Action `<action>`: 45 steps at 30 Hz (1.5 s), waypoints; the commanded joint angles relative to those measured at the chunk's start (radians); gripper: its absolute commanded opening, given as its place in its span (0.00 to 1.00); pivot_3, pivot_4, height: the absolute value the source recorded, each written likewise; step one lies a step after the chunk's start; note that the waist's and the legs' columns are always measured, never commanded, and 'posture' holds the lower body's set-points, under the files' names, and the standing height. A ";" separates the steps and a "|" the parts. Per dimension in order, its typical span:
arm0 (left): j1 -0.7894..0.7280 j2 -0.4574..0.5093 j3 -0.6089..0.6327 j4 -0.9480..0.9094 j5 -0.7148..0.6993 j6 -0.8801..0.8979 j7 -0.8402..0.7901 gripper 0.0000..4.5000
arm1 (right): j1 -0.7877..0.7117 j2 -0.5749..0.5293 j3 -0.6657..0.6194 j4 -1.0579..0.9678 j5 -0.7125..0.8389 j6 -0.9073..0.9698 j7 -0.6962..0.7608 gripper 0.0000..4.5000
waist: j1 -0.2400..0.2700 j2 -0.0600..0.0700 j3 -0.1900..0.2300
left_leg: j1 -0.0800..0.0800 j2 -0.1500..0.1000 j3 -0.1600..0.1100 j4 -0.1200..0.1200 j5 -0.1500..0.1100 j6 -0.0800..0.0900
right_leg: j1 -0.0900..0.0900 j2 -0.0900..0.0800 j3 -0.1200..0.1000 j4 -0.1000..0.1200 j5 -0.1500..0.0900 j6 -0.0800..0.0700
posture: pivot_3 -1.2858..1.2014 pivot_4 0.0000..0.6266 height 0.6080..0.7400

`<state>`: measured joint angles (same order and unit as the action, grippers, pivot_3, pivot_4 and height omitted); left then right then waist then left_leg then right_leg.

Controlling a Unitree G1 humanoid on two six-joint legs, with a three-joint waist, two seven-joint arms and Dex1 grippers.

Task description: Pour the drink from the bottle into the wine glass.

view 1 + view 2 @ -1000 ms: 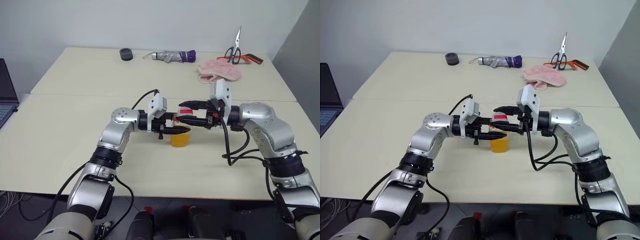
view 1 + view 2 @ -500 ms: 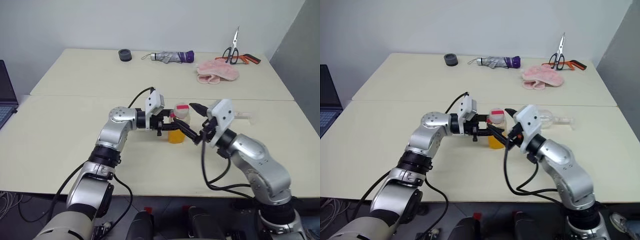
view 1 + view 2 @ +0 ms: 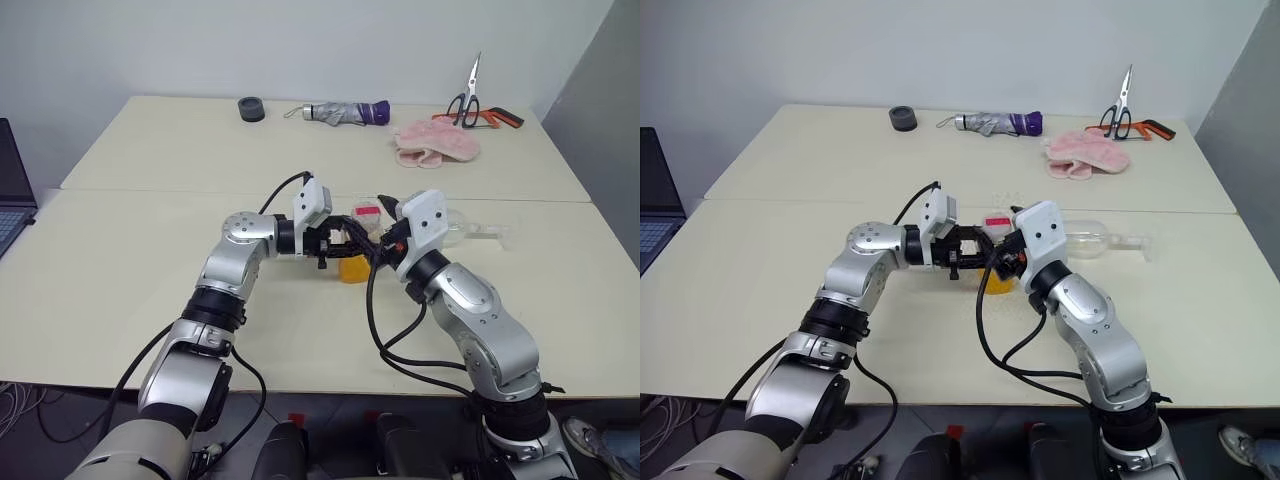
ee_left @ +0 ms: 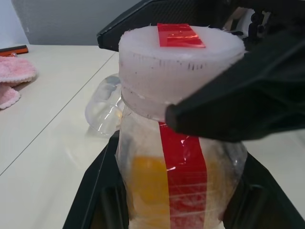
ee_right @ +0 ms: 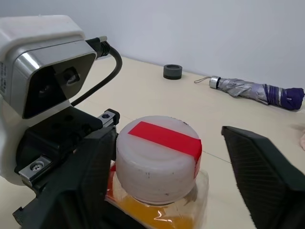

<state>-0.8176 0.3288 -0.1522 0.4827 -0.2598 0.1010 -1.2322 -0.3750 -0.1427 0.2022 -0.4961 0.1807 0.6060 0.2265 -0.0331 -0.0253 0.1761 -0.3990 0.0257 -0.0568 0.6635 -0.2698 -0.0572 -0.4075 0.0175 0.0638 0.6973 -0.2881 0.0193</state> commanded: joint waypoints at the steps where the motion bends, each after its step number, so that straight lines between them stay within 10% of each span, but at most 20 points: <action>1: -0.013 0.003 0.021 -0.034 -0.009 -0.015 0.003 0.41 | -0.015 0.005 -0.017 -0.029 0.020 -0.034 0.024 0.52 | 0.000 0.000 0.000 | 0.000 0.000 0.000 0.000 0.000 0.000 | 0.000 0.000 0.000 0.000 0.000 0.000 | 0.52 0.24 1.00; 19: -0.021 0.034 0.031 -0.091 -0.066 0.041 -0.095 0.41 | -0.388 -0.313 -0.070 0.473 0.266 -0.090 0.772 0.42 | -0.006 0.001 0.000 | 0.001 0.001 0.000 0.000 0.000 0.000 | 0.000 0.001 -0.001 0.000 0.000 0.000 | 0.52 0.24 1.00; 22: -0.011 0.035 0.034 -0.104 -0.066 0.046 -0.090 0.41 | -0.389 -0.303 -0.090 0.481 0.253 -0.107 0.742 0.42 | -0.005 0.001 0.000 | 0.000 0.000 0.000 0.000 0.000 0.000 | 0.000 0.000 -0.001 0.000 0.000 0.000 | 0.52 0.24 1.00; 29: 0.015 0.032 0.041 -0.132 -0.067 0.062 -0.076 0.41 | -0.270 -0.297 -0.163 0.279 0.293 -0.066 0.612 0.95 | 0.001 0.001 0.000 | -0.001 0.001 0.000 0.000 0.000 0.000 | 0.000 -0.003 -0.001 0.000 0.000 0.000 | 0.52 0.24 1.00; 45: -0.009 0.019 0.043 -0.090 -0.056 0.049 -0.076 0.41 | -0.121 -0.190 -0.049 0.010 0.082 -0.110 0.249 0.96 | -0.001 0.001 0.000 | 0.000 0.000 0.000 0.000 0.000 0.000 | 0.000 0.001 0.000 0.000 0.000 0.000 | 0.52 0.24 1.00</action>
<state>-0.7916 0.3496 -0.1242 0.4063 -0.3002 0.1685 -1.3021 -0.4850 -0.3339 0.1562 -0.4741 0.2875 0.5340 0.4916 -0.0338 -0.0247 0.1765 -0.3991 0.0257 -0.0569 0.6638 -0.2698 -0.0571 -0.4075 0.0176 0.0635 0.6976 -0.2881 0.0192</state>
